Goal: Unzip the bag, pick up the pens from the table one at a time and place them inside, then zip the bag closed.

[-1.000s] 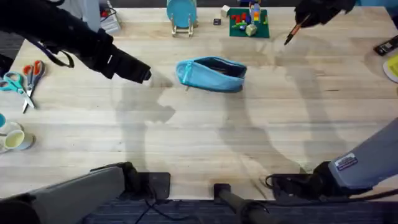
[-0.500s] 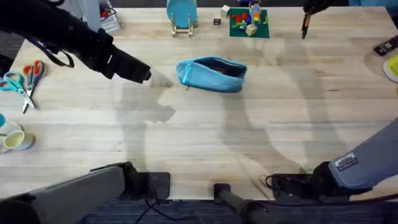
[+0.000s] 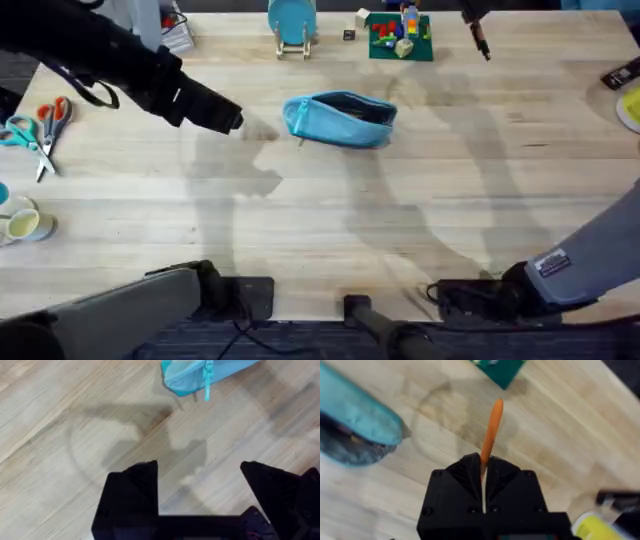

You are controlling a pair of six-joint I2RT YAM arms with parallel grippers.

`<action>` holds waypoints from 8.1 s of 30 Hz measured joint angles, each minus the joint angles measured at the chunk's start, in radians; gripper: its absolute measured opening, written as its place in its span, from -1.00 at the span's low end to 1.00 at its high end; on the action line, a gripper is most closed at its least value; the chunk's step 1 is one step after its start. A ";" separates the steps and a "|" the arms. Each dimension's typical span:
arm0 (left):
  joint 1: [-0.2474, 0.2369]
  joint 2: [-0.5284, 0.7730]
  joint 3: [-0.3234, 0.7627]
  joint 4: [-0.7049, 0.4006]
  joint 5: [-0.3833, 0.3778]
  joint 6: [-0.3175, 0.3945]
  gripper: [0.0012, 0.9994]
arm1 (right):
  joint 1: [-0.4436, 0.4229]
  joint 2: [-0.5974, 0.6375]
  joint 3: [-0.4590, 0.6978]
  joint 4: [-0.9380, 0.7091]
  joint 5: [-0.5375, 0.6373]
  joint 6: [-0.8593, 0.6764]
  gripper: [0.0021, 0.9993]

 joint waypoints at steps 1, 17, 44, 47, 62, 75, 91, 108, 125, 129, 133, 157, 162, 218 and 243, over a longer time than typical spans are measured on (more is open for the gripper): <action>0.000 0.000 0.000 0.000 0.000 0.000 0.99 | 0.008 0.000 0.000 -0.003 -0.006 -0.037 -0.94; 0.000 0.000 0.000 0.000 0.000 0.000 0.99 | 0.036 0.000 0.000 -0.063 -0.269 -0.373 -0.94; 0.000 0.000 0.000 0.000 0.000 0.000 0.99 | 0.056 0.000 0.000 -0.135 -0.631 -0.482 -0.94; 0.000 0.000 0.000 0.000 0.000 0.000 0.99 | 0.082 0.000 -0.001 -0.140 -0.623 -0.483 -0.94; 0.000 0.000 0.000 0.000 0.000 0.000 0.99 | 0.171 0.000 -0.170 -0.112 -0.479 -0.505 -0.94; 0.000 0.000 0.000 0.000 0.000 0.000 0.99 | 0.196 0.000 -0.280 0.009 -0.466 -0.509 -0.94; 0.000 0.000 0.000 0.000 0.000 0.000 0.99 | 0.232 0.037 -0.302 0.092 -0.466 -0.509 -0.94; 0.000 0.000 0.000 0.002 0.000 0.000 0.99 | 0.242 0.046 -0.302 0.124 -0.466 -0.509 -0.94; 0.000 0.000 0.000 0.005 0.000 0.000 0.99 | 0.254 0.115 -0.303 0.127 -0.467 -0.512 -0.94; 0.000 0.000 0.000 0.005 0.000 0.000 0.99 | 0.254 0.115 -0.303 0.127 -0.467 -0.512 -0.94; 0.000 0.000 0.000 0.005 0.000 0.000 0.99 | 0.254 0.115 -0.303 0.127 -0.467 -0.512 -0.94; 0.000 0.000 0.000 0.005 0.000 0.000 0.99 | 0.254 0.115 -0.303 0.127 -0.466 -0.511 0.99; 0.000 0.000 0.000 0.005 0.000 0.000 0.99 | 0.254 0.115 -0.303 0.133 -0.466 -0.483 1.00; 0.000 0.000 0.000 0.020 0.000 0.000 0.99 | 0.254 0.114 0.244 -0.262 -0.328 0.317 1.00; 0.000 0.000 0.000 0.026 0.001 0.031 0.99 | 0.314 0.114 0.244 -0.262 -0.337 0.624 1.00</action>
